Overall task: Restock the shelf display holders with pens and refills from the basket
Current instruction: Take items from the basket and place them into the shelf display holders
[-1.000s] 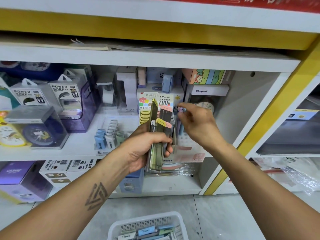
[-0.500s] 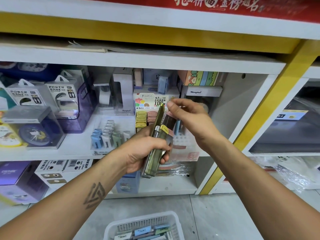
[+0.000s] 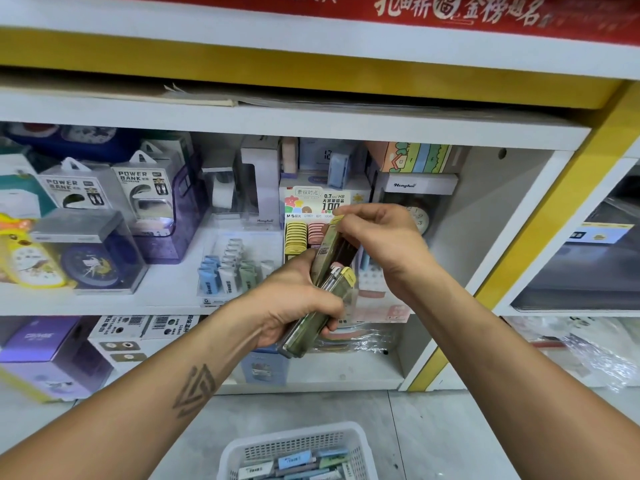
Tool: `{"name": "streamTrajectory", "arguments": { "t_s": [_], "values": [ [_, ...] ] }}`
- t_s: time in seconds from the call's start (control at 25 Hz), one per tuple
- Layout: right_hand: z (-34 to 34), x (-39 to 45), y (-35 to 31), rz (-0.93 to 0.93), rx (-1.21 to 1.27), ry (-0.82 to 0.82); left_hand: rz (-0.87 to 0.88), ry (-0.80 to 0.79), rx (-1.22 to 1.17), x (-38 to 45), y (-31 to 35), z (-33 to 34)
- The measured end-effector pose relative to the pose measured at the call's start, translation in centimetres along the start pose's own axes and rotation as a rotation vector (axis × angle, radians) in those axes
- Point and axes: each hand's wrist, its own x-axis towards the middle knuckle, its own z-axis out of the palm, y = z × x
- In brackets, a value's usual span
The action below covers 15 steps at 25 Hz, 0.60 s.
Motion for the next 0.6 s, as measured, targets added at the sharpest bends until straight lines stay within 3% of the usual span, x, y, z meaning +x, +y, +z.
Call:
{"name": "streamTrajectory", "arguments": {
  "t_s": [0.24,0.44,0.6],
  "values": [
    [2.7,-0.1,-0.3,0.019,0.128,0.043,0.004,-0.045,-0.107,-1.5,0.1,-2.5],
    [3.1,0.5,-0.9,0.024,0.473,0.029,-0.013,-0.041,-0.225,-3.1,-0.1,-4.7],
    [2.9,0.7,-0.5,-0.122,0.333,0.069,-0.053,0.048,-0.216,-4.4,-0.4,-6.6]
  ]
}}
